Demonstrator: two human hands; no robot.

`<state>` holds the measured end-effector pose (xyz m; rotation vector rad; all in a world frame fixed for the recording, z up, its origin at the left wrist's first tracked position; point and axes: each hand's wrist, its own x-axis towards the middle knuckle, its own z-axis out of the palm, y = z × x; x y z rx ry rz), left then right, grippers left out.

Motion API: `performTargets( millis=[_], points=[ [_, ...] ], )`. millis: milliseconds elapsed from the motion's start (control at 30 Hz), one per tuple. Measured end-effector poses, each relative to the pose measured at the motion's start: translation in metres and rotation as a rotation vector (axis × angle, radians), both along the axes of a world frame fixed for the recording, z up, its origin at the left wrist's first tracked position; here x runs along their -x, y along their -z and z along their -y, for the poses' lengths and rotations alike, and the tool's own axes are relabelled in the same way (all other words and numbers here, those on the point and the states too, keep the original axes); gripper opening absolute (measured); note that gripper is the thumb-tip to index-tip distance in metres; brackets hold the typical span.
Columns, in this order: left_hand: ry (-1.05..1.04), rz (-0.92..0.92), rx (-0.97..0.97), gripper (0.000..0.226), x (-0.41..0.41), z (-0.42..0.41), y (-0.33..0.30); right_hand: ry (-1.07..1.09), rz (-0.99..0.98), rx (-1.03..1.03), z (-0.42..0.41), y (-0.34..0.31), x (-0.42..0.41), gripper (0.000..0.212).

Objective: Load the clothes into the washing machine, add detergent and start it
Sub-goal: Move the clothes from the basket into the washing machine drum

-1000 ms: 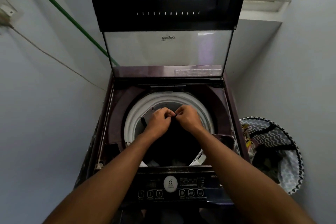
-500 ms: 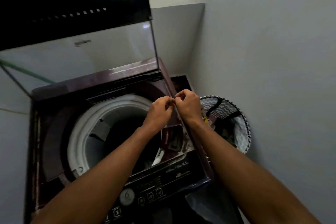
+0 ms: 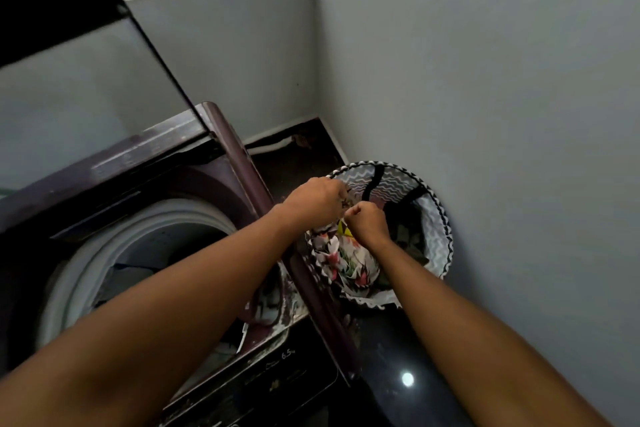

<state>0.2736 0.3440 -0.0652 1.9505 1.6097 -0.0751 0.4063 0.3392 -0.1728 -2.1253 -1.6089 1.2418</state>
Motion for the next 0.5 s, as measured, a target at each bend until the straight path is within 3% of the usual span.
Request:
performTargets(
  millis=[200,367,433,500],
  points=[
    [0.024,-0.124,0.208,0.036,-0.01,-0.009,0.051,-0.172,-0.041,0.141,-0.003,0.047,0.008,0.016],
    [-0.002,-0.159,0.266,0.036,-0.009,-0.012,0.076,-0.417,0.011,0.281,0.011,0.08,0.023,0.065],
    [-0.019,-0.153,0.262,0.037,-0.008,-0.014,0.08,-0.428,-0.01,0.265,0.02,0.088,0.022,0.066],
    [-0.026,-0.13,0.253,0.035,-0.008,-0.015,0.083,-0.435,0.003,0.204,0.024,0.092,0.016,0.055]
  ],
)
